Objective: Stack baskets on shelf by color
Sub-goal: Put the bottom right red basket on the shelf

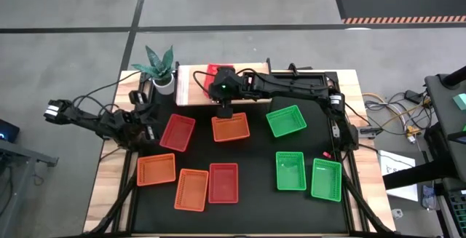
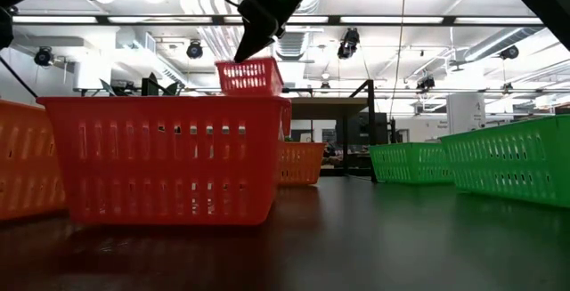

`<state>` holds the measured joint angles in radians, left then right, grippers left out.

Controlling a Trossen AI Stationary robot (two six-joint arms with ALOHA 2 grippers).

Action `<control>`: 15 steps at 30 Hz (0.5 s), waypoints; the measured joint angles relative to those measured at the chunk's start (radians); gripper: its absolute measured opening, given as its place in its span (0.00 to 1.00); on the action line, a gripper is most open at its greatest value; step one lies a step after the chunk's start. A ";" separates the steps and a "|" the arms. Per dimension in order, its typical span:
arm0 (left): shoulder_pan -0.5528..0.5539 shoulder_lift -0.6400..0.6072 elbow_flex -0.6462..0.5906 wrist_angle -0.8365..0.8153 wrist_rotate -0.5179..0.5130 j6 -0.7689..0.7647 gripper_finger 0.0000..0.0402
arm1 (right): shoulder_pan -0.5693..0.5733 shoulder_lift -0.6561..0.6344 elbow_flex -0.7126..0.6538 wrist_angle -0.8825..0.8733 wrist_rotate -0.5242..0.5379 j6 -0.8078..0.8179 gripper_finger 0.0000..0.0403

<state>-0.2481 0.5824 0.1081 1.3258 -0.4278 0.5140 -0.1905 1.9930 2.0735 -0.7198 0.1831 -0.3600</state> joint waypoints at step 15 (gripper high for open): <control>0.000 -0.005 0.000 -0.005 0.000 0.000 0.00 | 0.005 -0.061 0.141 -0.247 0.011 0.027 0.16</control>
<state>-0.2483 0.5778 0.1081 1.3207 -0.4274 0.5137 -0.1851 1.9318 2.2140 -0.9668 0.1937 -0.3326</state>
